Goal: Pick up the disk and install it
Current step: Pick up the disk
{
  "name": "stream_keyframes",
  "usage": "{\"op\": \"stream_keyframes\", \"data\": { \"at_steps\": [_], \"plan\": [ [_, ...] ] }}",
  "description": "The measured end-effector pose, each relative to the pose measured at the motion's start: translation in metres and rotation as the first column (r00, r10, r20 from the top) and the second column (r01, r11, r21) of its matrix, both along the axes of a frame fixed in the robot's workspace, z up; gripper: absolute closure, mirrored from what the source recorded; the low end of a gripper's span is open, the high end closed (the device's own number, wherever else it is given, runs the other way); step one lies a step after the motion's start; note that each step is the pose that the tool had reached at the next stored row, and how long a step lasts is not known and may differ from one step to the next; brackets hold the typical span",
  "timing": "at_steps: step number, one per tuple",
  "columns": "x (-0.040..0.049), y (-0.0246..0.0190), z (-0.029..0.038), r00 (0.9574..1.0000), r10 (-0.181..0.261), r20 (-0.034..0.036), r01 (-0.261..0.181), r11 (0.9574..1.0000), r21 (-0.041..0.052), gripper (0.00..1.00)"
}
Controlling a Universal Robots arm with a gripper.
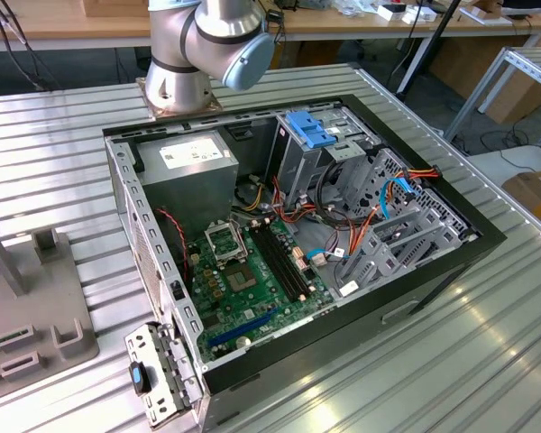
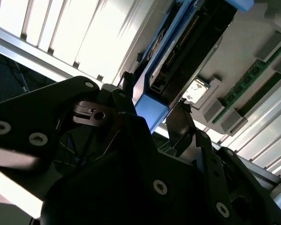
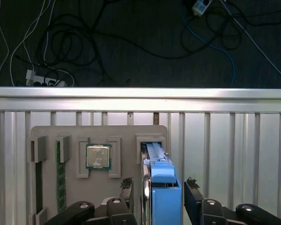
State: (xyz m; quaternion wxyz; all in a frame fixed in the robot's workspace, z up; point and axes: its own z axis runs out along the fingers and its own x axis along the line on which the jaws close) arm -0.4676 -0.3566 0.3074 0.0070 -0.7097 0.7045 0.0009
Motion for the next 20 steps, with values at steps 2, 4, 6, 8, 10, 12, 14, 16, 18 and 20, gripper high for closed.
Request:
{"op": "stream_keyframes", "data": {
  "at_steps": [2, 4, 6, 8, 10, 12, 14, 16, 18, 20],
  "plan": [
    [0.0, -0.0002, 0.0, 1.0, 0.0, -0.0001, 0.0, 1.0, -0.0001, 0.53],
    [0.0, -0.0003, 0.0, 1.0, 0.0, 0.0, 0.0, 1.0, 0.0, 0.63],
    [0.0, -0.0004, 0.0, 1.0, 0.0, 0.0, 0.0, 1.0, 0.0, 0.63],
    [0.0, -0.0008, 0.0, 1.0, 0.0, 0.0, 0.0, 1.0, 0.0, 0.63],
    [0.0, -0.0012, 0.0, 1.0, 0.0, 0.0, 0.0, 1.0, 0.0, 0.63],
    [0.0, -0.0013, 0.0034, 1.0, 0.0, 0.0, 0.0, 1.0, 0.0, 0.63],
    [0.0, -0.0013, 0.0038, 1.0, 0.0, 0.0, 0.0, 1.0, 0.0, 0.63],
    [0.0, -0.0013, 0.0041, 1.0, 0.0, 0.0, 0.0, 1.0, 0.0, 0.63],
    [0.0, -0.0013, 0.0042, 1.0, 0.0, 0.0, 0.0, 1.0, 0.0, 0.63],
    [0.0, -0.0013, 0.0043, 1.0, 0.0, 0.0, 0.0, 1.0, 0.0, 0.63]
  ]
}}
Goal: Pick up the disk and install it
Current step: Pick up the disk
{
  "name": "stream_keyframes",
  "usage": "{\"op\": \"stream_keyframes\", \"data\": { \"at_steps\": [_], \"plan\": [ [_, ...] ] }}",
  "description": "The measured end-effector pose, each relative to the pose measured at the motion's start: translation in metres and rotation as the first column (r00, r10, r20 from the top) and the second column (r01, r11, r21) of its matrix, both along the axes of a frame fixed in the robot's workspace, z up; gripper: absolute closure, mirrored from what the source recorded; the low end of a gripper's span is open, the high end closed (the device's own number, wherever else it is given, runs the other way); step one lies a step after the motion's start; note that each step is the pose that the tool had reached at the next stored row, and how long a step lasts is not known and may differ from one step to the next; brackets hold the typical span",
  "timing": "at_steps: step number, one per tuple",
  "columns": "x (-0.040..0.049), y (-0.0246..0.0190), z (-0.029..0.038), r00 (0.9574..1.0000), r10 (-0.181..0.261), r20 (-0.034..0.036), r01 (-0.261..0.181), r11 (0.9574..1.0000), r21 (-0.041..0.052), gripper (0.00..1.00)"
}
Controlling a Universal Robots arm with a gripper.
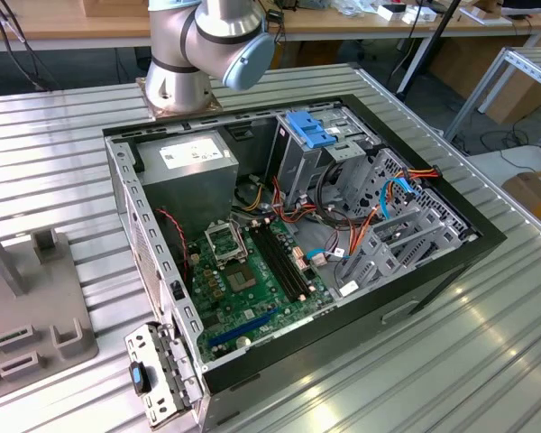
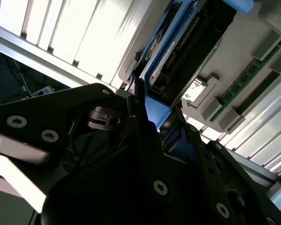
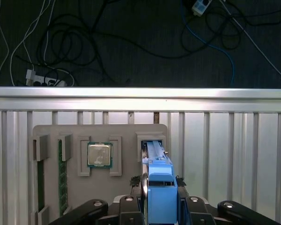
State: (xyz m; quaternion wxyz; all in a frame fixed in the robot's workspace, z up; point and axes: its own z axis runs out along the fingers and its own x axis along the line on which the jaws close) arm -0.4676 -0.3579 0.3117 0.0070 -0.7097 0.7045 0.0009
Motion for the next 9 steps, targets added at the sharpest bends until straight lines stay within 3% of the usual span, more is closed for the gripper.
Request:
{"op": "stream_keyframes", "data": {
  "at_steps": [4, 9],
  "plan": [
    [0.0, 0.0, 0.0003, 1.0, 0.0, 0.0001, 0.0, 1.0, 0.0, 0.63],
    [0.0, 0.0, 0.0058, 1.0, 0.0, 0.0, 0.0, 1.0, 0.0, 0.63]
  ]
}}
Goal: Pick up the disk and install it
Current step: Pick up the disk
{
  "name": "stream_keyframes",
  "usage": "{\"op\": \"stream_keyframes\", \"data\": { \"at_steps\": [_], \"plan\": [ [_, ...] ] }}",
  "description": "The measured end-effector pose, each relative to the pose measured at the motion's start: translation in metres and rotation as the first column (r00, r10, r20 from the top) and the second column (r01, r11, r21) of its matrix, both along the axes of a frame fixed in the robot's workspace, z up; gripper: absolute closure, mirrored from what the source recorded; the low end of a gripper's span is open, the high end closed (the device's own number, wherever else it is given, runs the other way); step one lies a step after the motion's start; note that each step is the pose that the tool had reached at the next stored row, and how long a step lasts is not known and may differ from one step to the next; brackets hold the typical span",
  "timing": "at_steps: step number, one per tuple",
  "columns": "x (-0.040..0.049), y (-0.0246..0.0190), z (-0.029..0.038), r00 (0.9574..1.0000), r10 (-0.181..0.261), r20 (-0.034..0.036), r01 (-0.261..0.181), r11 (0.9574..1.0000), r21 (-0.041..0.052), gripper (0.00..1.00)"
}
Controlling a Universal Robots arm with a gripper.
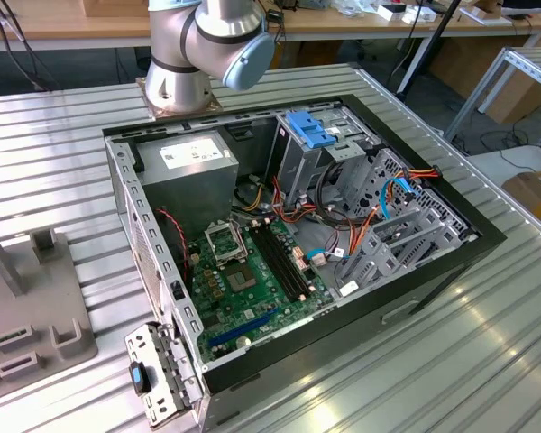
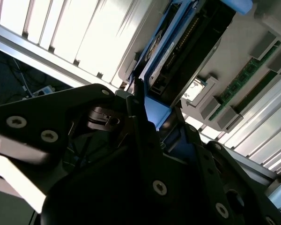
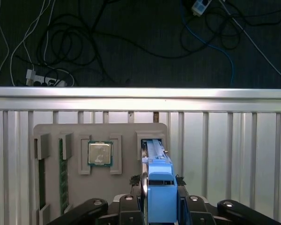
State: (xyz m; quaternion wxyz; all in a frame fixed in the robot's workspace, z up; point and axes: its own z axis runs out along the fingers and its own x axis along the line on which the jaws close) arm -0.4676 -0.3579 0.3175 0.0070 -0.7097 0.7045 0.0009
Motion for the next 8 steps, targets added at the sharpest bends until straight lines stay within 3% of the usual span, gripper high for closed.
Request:
{"op": "stream_keyframes", "data": {
  "at_steps": [8],
  "plan": [
    [0.0, 0.0, 0.013, 1.0, 0.0, 0.0001, 0.0, 1.0, 0.0, 0.63]
  ]
}}
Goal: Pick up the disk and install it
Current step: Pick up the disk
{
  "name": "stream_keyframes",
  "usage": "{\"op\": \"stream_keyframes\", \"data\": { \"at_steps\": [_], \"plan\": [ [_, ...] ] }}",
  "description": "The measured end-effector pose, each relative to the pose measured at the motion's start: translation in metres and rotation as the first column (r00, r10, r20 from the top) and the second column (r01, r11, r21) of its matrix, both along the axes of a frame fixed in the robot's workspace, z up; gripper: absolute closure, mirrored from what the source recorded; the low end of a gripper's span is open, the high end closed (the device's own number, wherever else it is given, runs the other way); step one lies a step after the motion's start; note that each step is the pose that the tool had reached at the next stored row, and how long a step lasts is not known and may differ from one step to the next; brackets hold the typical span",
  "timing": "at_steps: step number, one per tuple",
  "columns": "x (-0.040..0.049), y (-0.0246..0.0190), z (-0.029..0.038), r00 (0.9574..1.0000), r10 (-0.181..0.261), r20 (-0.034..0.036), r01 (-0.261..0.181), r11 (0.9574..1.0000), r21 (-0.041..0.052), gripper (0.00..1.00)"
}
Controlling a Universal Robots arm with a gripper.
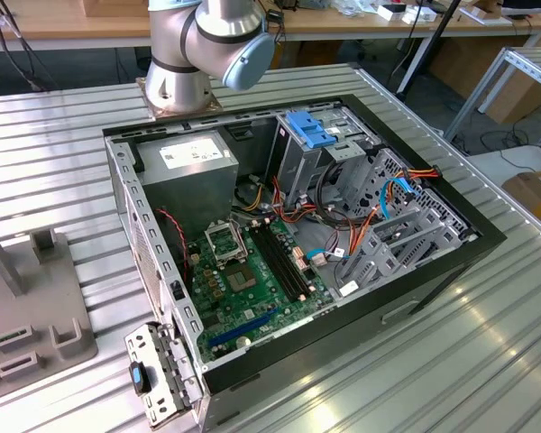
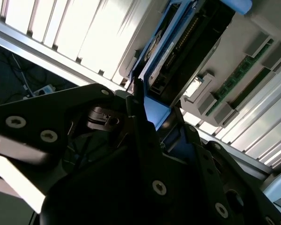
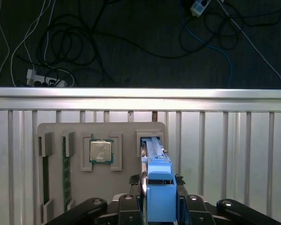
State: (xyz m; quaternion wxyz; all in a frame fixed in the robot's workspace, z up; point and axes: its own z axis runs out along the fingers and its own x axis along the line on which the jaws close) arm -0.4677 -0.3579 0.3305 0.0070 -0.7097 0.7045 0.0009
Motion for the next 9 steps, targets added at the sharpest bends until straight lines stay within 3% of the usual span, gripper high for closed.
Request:
{"op": "stream_keyframes", "data": {
  "at_steps": [3, 9],
  "plan": [
    [0.0, 0.0, 0.0144, 1.0, 0.0, 0.0001, 0.0, 1.0, 0.0, 0.63],
    [0.0, 0.0, 0.0159, 1.0, 0.0, 0.0002, 0.0, 1.0, 0.0, 0.63]
  ]
}}
